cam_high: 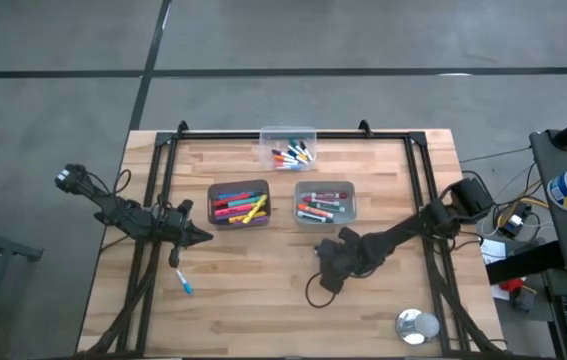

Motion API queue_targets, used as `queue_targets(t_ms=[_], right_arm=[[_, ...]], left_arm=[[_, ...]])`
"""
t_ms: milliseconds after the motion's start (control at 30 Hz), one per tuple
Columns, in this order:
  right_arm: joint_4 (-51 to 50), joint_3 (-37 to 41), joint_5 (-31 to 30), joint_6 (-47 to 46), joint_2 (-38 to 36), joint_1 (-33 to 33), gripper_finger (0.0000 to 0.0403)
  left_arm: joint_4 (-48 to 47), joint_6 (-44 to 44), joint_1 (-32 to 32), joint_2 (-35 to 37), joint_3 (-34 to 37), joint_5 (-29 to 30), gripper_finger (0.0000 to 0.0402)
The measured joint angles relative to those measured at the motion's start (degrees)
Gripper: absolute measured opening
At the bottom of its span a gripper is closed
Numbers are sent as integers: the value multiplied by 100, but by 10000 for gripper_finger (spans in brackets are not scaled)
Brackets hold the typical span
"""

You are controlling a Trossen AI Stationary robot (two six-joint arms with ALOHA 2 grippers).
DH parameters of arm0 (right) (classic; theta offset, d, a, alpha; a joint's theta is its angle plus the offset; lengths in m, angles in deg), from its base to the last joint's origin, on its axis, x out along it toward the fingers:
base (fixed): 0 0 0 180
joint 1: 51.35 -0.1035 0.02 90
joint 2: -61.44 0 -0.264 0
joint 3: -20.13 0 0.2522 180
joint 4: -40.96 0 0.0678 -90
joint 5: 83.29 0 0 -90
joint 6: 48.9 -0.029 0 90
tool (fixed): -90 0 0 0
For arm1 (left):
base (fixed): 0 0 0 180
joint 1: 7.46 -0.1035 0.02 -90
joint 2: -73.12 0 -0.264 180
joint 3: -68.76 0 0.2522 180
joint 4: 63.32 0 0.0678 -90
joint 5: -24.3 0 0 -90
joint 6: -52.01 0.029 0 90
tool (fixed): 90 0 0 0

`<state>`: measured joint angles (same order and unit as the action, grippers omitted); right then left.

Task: Pick & Place Markers
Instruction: Put the small purple highlighter pen into the transparent bin

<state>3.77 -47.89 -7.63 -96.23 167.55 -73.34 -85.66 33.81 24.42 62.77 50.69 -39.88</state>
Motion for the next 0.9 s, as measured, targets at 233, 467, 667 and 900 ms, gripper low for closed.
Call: queue_targets(t_ms=[233,467,667,900], right_arm=[[-50,-154,-143,-207,-78,-40,38],[35,-858,-161,392,-26,-15,34],[-8,-1512,-739,1053,-38,244,37],[-14,-2109,-1417,2003,-51,934,38]], left_arm=[[-1,1,1,0,0,-1,0],[-1,0,1,0,0,-1,0],[-1,0,0,0,-1,1,0],[1,0,0,0,4,-1,0]])
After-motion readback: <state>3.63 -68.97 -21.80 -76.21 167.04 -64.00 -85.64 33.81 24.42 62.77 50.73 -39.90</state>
